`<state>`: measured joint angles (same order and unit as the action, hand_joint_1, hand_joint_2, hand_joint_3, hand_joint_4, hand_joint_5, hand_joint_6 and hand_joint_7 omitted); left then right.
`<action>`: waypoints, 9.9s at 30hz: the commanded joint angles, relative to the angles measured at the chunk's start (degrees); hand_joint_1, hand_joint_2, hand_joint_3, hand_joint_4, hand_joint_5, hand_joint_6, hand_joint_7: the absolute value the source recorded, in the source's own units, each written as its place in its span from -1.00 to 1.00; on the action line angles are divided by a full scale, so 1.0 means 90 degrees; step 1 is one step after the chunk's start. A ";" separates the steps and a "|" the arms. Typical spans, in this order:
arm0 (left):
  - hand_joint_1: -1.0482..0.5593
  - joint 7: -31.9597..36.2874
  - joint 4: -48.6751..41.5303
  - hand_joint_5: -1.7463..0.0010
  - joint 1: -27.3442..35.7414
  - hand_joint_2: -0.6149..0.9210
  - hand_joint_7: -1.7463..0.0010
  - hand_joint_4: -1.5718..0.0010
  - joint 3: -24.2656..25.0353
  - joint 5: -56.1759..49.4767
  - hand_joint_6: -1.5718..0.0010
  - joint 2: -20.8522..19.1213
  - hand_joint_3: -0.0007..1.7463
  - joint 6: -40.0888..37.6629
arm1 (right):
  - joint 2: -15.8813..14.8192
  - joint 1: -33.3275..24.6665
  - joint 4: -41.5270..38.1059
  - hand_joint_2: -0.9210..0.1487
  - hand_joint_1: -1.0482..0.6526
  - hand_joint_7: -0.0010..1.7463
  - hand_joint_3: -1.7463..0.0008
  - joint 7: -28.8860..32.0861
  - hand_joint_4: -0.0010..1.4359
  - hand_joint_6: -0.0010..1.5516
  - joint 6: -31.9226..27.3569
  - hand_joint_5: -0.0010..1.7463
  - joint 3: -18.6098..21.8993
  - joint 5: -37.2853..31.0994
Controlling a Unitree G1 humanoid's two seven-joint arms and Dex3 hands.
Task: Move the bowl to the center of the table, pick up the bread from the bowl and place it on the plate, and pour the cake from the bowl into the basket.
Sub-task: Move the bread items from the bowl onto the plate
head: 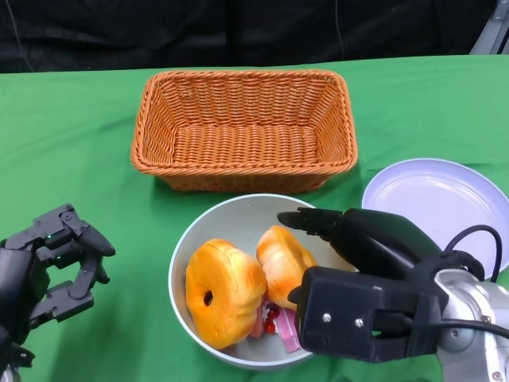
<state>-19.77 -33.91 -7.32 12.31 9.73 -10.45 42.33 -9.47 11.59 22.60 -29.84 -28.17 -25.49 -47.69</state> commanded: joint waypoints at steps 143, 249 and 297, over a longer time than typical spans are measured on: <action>0.33 0.0265 -0.0106 -0.88 0.0073 0.67 -0.51 0.03 -0.0091 -0.0255 0.01 -0.0274 0.08 0.0163 | -0.0608 0.0273 -0.4321 -1.00 -0.43 -1.00 0.94 0.3525 -0.54 -0.58 0.2457 -0.98 0.0877 0.1236; 0.33 0.0501 -0.0342 -0.86 -0.0100 0.65 -0.52 -0.05 -0.0236 -0.0552 0.02 -0.0318 0.11 0.0257 | 0.0931 0.0151 -0.1160 -1.00 -0.83 -1.00 0.70 0.1717 -0.42 -0.61 0.1356 -0.95 -0.0078 0.2441; 0.37 0.0431 -0.0571 -0.89 -0.0161 0.58 -0.56 -0.02 -0.0263 -0.0588 0.01 -0.0368 0.21 0.0680 | 0.1058 0.0377 -0.2861 -1.00 -0.08 -0.94 0.95 0.2712 0.26 -0.23 0.1190 -0.02 -0.1156 0.1494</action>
<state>-16.55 -38.71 -8.57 9.68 4.79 -12.58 47.85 -0.14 16.55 -1.76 -6.45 -18.29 -36.32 -34.71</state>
